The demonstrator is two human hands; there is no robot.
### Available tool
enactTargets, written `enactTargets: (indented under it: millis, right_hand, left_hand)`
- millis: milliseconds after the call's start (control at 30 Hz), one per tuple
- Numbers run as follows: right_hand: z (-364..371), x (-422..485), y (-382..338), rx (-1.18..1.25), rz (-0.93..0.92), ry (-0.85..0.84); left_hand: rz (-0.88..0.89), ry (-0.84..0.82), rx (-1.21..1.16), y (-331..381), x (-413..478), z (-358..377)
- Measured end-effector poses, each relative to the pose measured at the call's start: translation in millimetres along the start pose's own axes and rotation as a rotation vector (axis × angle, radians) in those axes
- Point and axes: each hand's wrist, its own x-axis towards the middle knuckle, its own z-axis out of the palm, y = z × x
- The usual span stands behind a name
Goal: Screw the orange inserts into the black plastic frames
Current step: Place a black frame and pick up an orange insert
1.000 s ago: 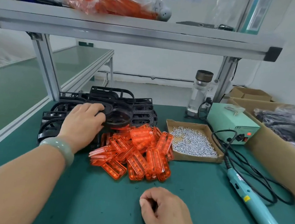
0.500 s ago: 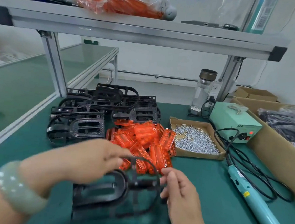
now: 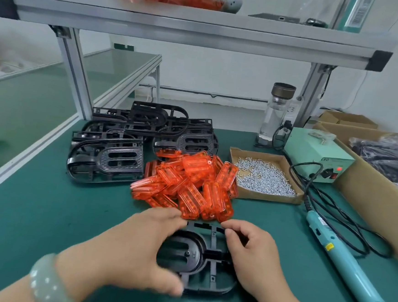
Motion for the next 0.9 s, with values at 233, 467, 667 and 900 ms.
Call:
enactTargets:
  millis: [233, 467, 667, 900]
  right_hand:
    - [0, 0, 0, 0.117, 0.027, -0.048]
    - [1, 2, 4, 0.133, 0.123, 0.007]
    - [5, 4, 3, 0.184, 0.203, 0.01]
    - [4, 1, 0, 0.178, 0.226, 0.004]
  left_hand:
    - [-0.011, -0.083, 0.036, 3, -14, 4]
    - [0.014, -0.084, -0.038, -2, -5, -5]
    - [-0.198, 0.614, -0.128, -19, 39, -41]
    - [-0.735, 0.235, 0.159, -34, 91, -49]
